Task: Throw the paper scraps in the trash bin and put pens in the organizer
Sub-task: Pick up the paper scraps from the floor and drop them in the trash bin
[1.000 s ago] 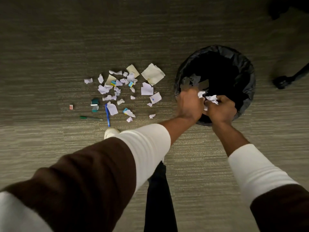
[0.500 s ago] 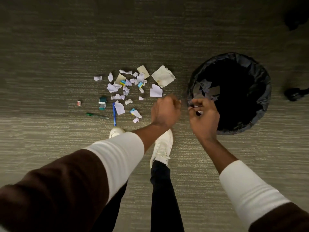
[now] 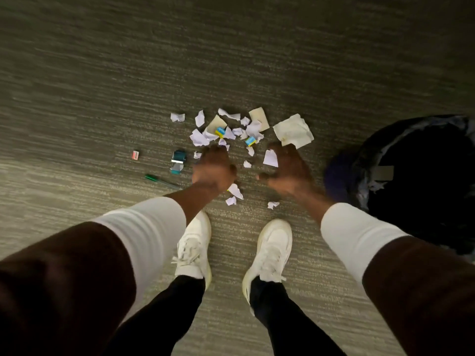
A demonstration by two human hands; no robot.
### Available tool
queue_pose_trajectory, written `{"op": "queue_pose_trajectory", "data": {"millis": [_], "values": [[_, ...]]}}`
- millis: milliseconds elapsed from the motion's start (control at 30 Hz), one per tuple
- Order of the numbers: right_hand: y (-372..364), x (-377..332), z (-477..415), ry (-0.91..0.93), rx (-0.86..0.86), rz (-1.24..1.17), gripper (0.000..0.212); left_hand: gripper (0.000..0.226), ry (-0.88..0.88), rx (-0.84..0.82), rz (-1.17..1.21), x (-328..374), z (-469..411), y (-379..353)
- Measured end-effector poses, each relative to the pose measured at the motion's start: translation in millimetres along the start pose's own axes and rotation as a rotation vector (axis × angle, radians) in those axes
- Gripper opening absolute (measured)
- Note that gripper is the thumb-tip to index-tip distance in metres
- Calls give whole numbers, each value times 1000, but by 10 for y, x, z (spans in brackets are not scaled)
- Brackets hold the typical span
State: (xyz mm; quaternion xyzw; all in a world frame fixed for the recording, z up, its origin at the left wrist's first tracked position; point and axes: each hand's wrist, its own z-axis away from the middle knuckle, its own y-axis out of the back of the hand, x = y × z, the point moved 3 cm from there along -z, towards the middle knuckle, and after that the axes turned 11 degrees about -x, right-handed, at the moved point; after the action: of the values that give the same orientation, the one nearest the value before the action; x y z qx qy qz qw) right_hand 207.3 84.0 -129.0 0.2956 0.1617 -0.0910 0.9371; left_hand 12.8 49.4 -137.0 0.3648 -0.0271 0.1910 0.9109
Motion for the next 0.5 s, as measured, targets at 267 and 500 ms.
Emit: {"op": "queue_pose_trajectory", "data": {"millis": [267,500], "values": [[-266,-26,-1248,121,93,332,124,119,-22,-6,-107,-576,-1028,-321],[-333,-171,-1641,177,159,502,112,102,-118,97,-62,-529,-1330,-517]]}}
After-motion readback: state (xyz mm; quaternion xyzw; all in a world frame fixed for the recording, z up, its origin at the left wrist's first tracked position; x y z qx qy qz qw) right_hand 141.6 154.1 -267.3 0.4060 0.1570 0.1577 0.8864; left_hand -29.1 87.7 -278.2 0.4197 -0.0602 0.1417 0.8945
